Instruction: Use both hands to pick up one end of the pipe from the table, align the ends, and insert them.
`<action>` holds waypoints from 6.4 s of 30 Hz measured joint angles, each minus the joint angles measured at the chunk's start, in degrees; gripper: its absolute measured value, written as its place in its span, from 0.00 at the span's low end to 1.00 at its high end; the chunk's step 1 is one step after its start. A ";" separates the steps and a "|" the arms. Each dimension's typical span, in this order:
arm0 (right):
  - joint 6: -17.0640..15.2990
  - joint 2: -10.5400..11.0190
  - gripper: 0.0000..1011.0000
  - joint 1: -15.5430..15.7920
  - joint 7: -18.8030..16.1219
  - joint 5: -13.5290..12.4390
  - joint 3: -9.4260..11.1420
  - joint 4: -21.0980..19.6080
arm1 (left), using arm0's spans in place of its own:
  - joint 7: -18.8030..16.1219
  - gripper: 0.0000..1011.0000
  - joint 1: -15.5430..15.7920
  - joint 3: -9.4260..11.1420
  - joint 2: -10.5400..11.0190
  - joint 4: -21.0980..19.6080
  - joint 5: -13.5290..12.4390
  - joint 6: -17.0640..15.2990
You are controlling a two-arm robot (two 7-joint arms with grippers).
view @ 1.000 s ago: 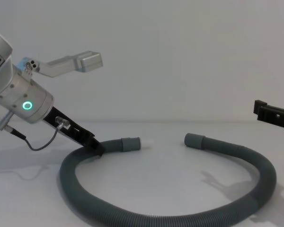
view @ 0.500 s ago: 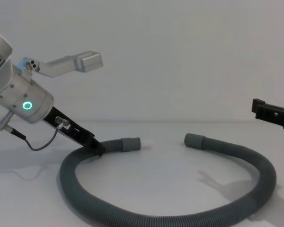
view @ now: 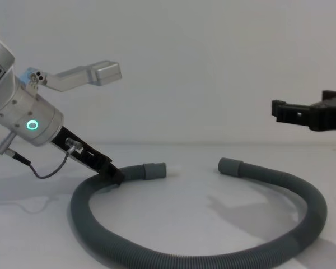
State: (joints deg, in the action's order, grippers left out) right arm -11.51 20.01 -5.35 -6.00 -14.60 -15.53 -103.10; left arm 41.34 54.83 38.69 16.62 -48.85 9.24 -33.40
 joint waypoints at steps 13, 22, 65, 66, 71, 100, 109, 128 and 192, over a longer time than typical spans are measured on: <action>-11.58 2.56 0.99 -7.98 -2.67 4.11 -3.66 -0.74 | 0.00 0.29 0.00 0.00 0.00 0.00 0.00 0.00; -18.08 4.79 0.99 -14.66 -6.23 7.15 -6.84 1.30 | 0.00 0.29 0.00 0.00 0.00 0.00 0.00 0.00; -49.85 -0.33 0.99 -20.28 -10.49 6.49 -2.67 7.23 | 0.00 0.29 0.00 0.00 0.00 0.00 0.00 0.00; -50.21 -0.85 0.99 -20.15 -10.02 6.59 -2.46 7.46 | 0.00 0.29 0.00 0.00 0.00 0.00 0.00 0.00; -50.76 -1.89 0.99 -20.08 -9.01 7.23 -2.28 8.15 | 0.00 0.29 0.00 0.00 0.01 0.00 0.00 0.00; -54.92 -6.73 0.99 -24.35 -6.42 10.40 -2.56 14.05 | 0.00 0.29 0.00 0.00 0.00 0.00 0.00 0.00; -56.65 -8.08 0.99 -24.58 -5.98 10.27 -1.46 14.72 | 0.00 0.29 0.00 0.00 0.00 0.00 0.00 0.00; -58.09 -9.20 0.99 -24.76 -5.67 10.08 -0.53 15.25 | 0.00 0.29 0.00 0.00 0.00 0.00 0.00 0.00; -57.75 -14.21 0.56 -23.81 -2.15 10.94 4.46 17.13 | 0.00 0.29 0.00 0.00 0.00 0.00 0.00 0.00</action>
State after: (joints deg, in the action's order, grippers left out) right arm -69.26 5.80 -29.17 -8.15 -3.66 -11.07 -85.97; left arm 41.33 54.83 38.69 16.63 -48.85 9.24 -33.40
